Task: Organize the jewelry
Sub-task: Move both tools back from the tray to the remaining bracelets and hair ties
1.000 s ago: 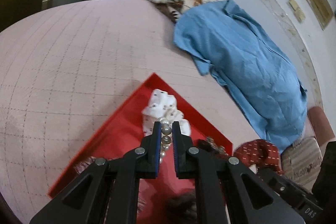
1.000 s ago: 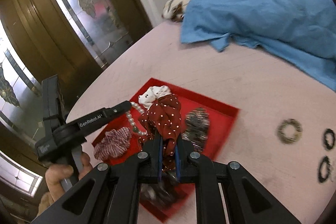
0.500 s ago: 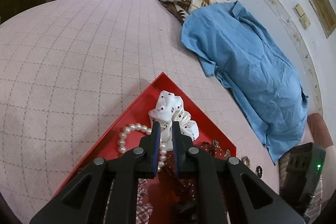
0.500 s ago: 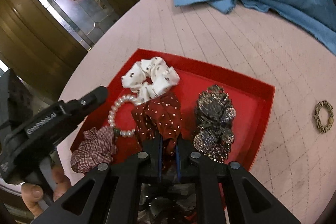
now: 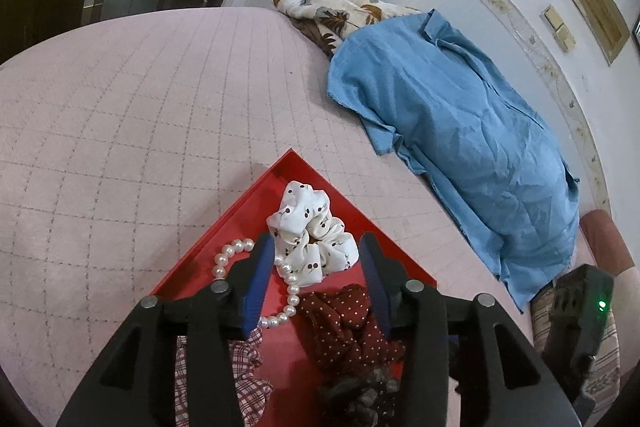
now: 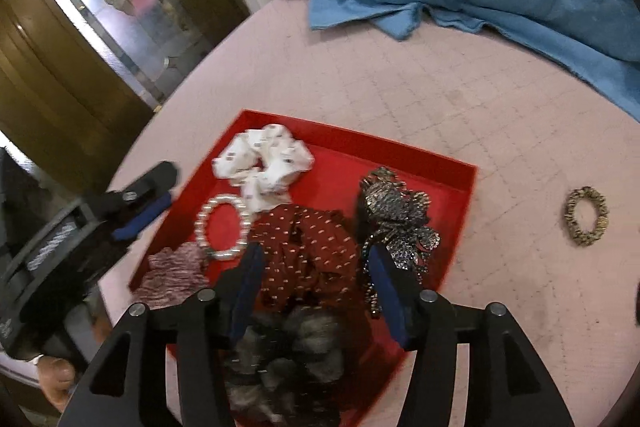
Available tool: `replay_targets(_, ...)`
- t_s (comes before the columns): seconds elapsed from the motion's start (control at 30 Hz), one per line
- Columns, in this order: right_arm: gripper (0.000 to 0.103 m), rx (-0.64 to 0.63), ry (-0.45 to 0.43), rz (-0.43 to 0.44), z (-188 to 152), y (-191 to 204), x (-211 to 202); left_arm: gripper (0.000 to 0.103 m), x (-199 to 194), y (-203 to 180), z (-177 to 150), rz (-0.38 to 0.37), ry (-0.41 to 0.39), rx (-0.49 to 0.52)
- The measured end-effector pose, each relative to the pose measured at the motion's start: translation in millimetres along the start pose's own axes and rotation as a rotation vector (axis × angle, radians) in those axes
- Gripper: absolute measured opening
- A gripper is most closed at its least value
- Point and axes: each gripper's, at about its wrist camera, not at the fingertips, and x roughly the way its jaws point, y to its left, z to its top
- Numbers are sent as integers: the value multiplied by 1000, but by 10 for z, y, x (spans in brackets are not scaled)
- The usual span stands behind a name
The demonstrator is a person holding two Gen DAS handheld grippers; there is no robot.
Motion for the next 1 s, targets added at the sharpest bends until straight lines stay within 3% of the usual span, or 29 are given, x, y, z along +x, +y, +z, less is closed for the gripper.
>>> replay_targets(0.33,59,1,-46,39,-68,-27,-302,45,-31,-55,-9,29,-9,25)
replay_targets(0.5,62,-9,-76,49,-299,-62,-543,49,-98,-138,-41,67,-25,73)
replay_targets(0.7,64,14,-105,-5,-696,-359,-860,51,-134,-302,-142,90,-24,141)
replay_targets(0.9,65,67,-130,-87,-1021,-765,-1156,56,-201,-685,-373,131,-62,292)
replay_targets(1.0,65,90,-140,-123,-1178,-982,-1304,65,-270,-873,-519,113,-77,346)
